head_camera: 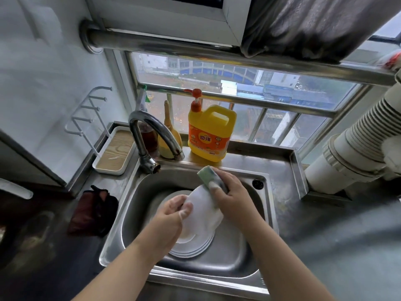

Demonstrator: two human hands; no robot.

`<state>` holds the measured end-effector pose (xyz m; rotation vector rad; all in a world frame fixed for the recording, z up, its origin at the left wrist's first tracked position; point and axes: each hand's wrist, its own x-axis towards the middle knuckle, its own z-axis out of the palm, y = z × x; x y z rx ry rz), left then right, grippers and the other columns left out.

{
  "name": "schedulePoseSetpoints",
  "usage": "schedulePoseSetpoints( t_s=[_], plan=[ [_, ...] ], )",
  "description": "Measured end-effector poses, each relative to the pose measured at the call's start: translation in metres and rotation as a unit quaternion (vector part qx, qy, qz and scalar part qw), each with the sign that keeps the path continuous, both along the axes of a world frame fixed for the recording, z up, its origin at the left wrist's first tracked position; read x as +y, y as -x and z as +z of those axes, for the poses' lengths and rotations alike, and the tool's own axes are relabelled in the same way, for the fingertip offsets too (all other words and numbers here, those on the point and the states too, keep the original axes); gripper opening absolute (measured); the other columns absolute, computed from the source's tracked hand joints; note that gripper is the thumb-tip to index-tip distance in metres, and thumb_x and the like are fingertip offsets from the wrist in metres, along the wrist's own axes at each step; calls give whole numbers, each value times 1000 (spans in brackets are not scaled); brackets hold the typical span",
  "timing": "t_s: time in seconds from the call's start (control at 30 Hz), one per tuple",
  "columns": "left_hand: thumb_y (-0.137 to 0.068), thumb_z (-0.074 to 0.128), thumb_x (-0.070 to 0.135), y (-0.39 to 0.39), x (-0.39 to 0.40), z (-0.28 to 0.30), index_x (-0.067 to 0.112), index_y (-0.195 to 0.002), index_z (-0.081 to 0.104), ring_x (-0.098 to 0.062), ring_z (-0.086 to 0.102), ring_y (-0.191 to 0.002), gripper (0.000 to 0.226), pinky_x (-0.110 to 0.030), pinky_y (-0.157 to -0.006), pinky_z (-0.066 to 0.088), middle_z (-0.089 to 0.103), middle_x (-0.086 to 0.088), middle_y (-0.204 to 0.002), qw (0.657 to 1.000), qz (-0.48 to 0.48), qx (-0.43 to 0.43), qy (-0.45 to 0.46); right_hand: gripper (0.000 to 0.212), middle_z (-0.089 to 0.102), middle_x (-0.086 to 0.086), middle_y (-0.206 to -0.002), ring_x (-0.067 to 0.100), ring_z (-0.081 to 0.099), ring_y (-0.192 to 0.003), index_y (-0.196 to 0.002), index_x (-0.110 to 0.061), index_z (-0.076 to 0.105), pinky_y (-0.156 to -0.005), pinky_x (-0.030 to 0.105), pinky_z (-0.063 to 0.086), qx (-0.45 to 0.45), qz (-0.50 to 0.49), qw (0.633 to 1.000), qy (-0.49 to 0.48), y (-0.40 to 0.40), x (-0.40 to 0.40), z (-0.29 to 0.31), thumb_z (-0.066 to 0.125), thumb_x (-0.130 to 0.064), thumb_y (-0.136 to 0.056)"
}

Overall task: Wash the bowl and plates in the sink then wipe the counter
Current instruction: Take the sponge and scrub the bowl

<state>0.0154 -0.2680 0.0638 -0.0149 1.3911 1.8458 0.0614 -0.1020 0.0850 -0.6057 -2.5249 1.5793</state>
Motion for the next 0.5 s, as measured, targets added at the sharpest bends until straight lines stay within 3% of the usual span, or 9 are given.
schedulePoseSetpoints(
  t_s=[0.03,0.07,0.13,0.23,0.27,0.33,0.4,0.43,0.5],
  plan=[
    [-83,67,24,1,-2,-1,2,-117,57,-29,61,-98,42,-40,-88,48,65,-17,-106,1000,7,4,-2,40,51,-10,-133,8,50,-114,-132,-41,48,-89,22,44,-10,-34,995,93,2,3,-1,55,-33,-93],
    [-83,65,24,2,-4,-2,3,-116,58,-28,62,-97,40,-38,-85,50,66,-16,-105,1000,14,6,-3,39,53,-8,-131,8,51,-112,-131,-40,49,-86,20,45,-15,-43,992,120,2,3,-1,55,-32,-93],
    [-82,69,28,3,-6,-4,3,-121,56,-30,61,-102,48,-40,-90,49,65,-17,-110,1000,20,11,6,42,46,-11,-136,10,45,-120,-133,-42,46,-94,25,42,-3,-2,1000,16,-5,-1,-1,55,-32,-93],
    [-79,66,31,0,-6,-6,4,-128,52,-31,59,-111,57,-44,-100,45,62,-18,-120,999,6,32,16,49,30,-16,-145,11,28,-128,-139,-45,36,-108,32,29,-1,105,975,-195,-5,-14,6,51,-39,-93],
    [-79,67,31,0,-6,-8,5,-128,52,-31,60,-112,57,-43,-98,46,62,-18,-120,999,8,36,16,49,32,-16,-144,11,30,-128,-139,-45,36,-109,34,30,-2,106,976,-192,0,-13,4,50,-40,-93],
    [-78,67,33,3,-5,-8,8,-123,56,-29,62,-106,53,-39,-90,48,63,-16,-115,999,12,49,20,45,45,-12,-138,11,43,-120,-136,-42,42,-103,35,40,-27,47,998,-34,14,-2,5,53,-39,-92],
    [-79,64,33,6,-3,-10,11,-115,61,-28,62,-101,42,-36,-84,49,65,-13,-108,997,-2,71,15,44,52,-9,-131,10,50,-112,-136,-36,45,-96,30,44,-59,-8,994,90,20,9,3,54,-36,-93],
    [-80,64,32,8,-2,-11,11,-113,61,-27,63,-100,39,-34,-81,50,66,-13,-106,997,-3,72,9,44,51,-10,-130,11,49,-114,-136,-37,45,-97,30,44,-50,-7,996,77,18,10,2,55,-35,-93],
    [-84,64,30,8,1,-10,6,-113,60,-25,64,-95,37,-30,-76,51,66,-13,-102,998,-2,69,-8,46,44,-14,-134,12,41,-122,-135,-43,44,-102,35,41,-6,36,998,-48,12,6,3,55,-34,-91]
  ],
)
